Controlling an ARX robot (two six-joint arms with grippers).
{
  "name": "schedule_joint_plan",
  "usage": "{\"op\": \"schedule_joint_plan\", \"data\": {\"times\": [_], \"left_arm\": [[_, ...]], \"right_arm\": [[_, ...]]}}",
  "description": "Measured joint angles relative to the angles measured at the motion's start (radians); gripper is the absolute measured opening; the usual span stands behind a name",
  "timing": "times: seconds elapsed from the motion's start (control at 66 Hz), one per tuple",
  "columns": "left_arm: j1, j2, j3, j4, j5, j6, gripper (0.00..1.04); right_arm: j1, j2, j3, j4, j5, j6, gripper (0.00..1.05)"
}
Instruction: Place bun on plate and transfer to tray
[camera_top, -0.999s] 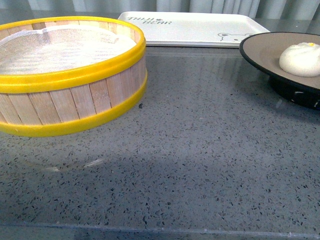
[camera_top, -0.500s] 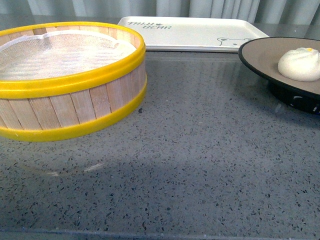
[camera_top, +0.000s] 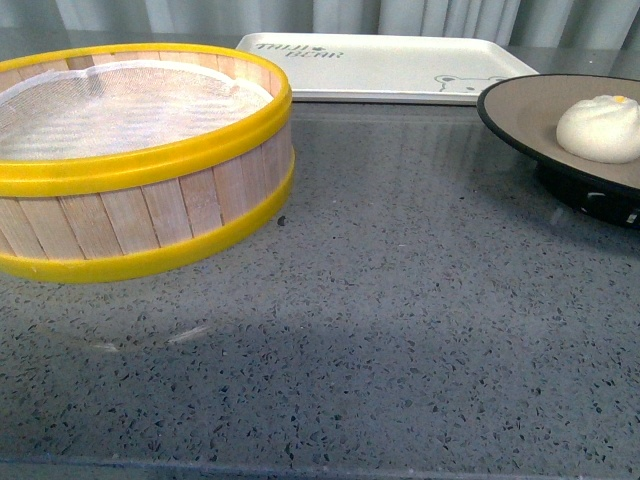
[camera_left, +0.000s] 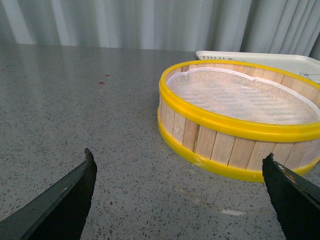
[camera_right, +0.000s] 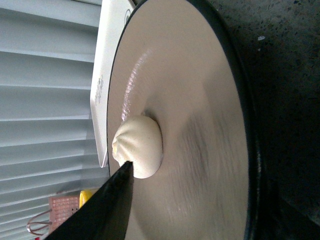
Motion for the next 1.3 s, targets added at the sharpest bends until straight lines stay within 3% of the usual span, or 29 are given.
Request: {"op": "schedule_joint_plan", "data": {"times": [0.318, 0.939, 1.302], "left_arm": [[0.0, 0.0, 0.0, 0.0, 0.0, 0.0, 0.98], [0.0, 0.0, 0.0, 0.0, 0.0, 0.0, 0.98], [0.0, 0.0, 0.0, 0.0, 0.0, 0.0, 0.98]], "right_arm": [[-0.028, 0.038, 0.0, 0.025, -0.02, -0.007, 0.03], [-0.036, 0.026, -0.016, 0.244, -0.042, 0.095, 0.03], [0.06, 0.304, 0.357, 0.211, 0.071, 0.165, 0.03]]}}
